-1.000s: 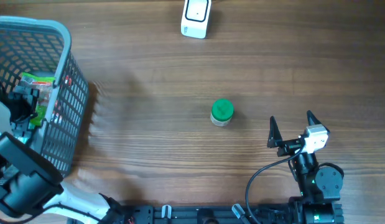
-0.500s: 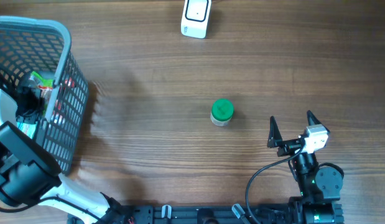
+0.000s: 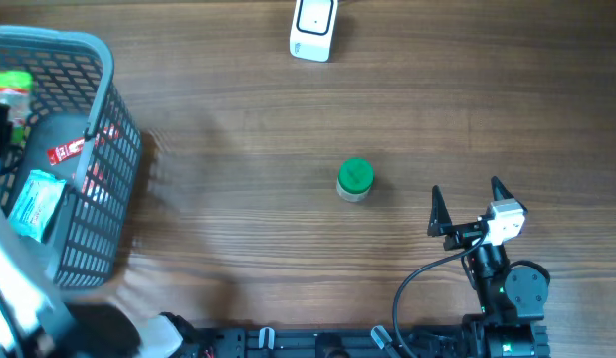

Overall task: Scan the item barcode
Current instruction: 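Grasp the green snack bag in the basket and set it beside the jar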

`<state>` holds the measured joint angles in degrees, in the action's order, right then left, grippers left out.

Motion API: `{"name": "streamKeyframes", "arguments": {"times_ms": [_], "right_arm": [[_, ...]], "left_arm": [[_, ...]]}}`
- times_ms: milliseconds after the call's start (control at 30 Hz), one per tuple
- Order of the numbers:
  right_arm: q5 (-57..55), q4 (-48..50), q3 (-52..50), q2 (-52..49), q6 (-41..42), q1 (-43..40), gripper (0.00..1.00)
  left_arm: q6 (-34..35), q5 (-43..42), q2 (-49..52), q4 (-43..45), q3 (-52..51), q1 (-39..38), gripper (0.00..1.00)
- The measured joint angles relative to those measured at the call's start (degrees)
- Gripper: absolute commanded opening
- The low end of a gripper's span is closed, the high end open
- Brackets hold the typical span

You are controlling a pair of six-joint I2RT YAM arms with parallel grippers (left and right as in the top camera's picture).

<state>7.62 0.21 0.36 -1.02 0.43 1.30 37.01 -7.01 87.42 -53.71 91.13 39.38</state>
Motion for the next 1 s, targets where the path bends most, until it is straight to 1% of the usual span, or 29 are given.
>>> {"name": "streamKeyframes", "arguments": {"times_ms": [200,300,400,433,533,633,733,800,867,1000], "right_arm": [[0.0,0.0,0.0,0.0,0.0,0.0,1.00],[0.0,0.0,0.0,0.0,0.0,0.0,1.00],[0.0,0.0,0.0,0.0,0.0,0.0,1.00],[0.0,0.0,0.0,0.0,0.0,0.0,1.00],[0.0,0.0,0.0,0.0,0.0,0.0,1.00],[0.0,0.0,0.0,0.0,0.0,0.0,1.00],[0.0,0.0,0.0,0.0,0.0,0.0,1.00],[0.0,0.0,0.0,0.0,0.0,0.0,1.00],[0.0,0.0,0.0,0.0,0.0,0.0,1.00],[0.0,0.0,0.0,0.0,0.0,0.0,1.00]], "left_arm": [[0.9,-0.6,-14.2,-5.0,0.0,-1.0,0.04],[1.1,-1.9,-20.7,-8.1,0.0,-5.5,0.04],[1.0,-4.2,-25.2,-10.7,-0.1,-14.5,0.04],[1.0,-4.2,-26.4,-10.6,-0.8,-19.6,0.04],[1.1,-3.0,-28.0,-9.9,-5.4,-31.5,0.04],[1.5,-0.9,-26.7,-6.2,-14.1,-42.2,0.04],[3.5,1.8,-21.6,1.2,-25.3,-51.8,0.04],[5.3,2.8,-17.4,6.7,-32.3,-56.7,0.04],[6.8,3.4,-13.5,11.1,-37.2,-60.5,0.04],[8.3,4.2,-5.6,18.4,-40.8,-66.8,0.04]]}}
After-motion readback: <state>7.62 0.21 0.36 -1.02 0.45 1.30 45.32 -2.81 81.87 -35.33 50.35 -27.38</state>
